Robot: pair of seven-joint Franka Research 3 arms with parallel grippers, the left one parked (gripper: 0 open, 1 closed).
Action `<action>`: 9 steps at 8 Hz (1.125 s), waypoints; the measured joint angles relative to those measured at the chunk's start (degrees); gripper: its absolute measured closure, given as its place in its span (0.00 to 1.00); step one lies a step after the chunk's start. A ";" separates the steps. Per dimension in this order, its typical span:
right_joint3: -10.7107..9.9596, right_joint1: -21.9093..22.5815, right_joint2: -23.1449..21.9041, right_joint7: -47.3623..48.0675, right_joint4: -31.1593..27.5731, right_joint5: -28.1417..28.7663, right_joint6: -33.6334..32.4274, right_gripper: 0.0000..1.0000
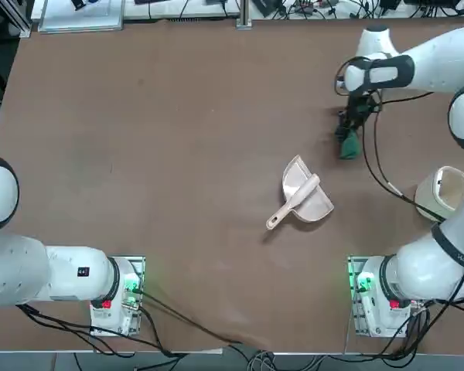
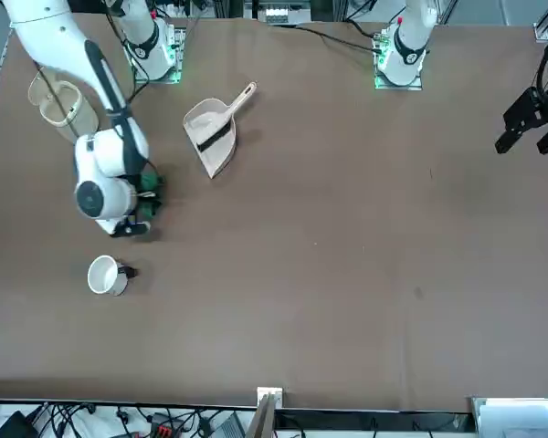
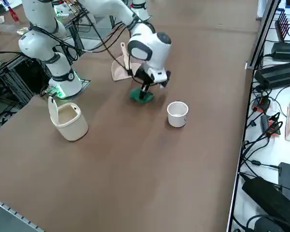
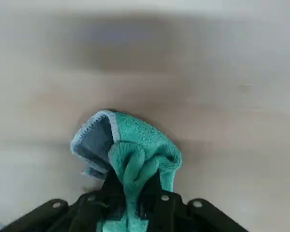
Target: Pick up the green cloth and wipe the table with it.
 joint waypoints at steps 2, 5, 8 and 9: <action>1.77 1.59 0.31 5.44 1.10 0.98 1.07 0.84; -0.89 -0.87 0.66 -3.84 0.75 -1.07 -0.30 0.84; -4.97 -10.85 0.34 -17.99 0.32 -11.23 -0.71 0.84; -5.22 -15.20 0.37 -21.52 0.28 -14.21 -0.02 0.84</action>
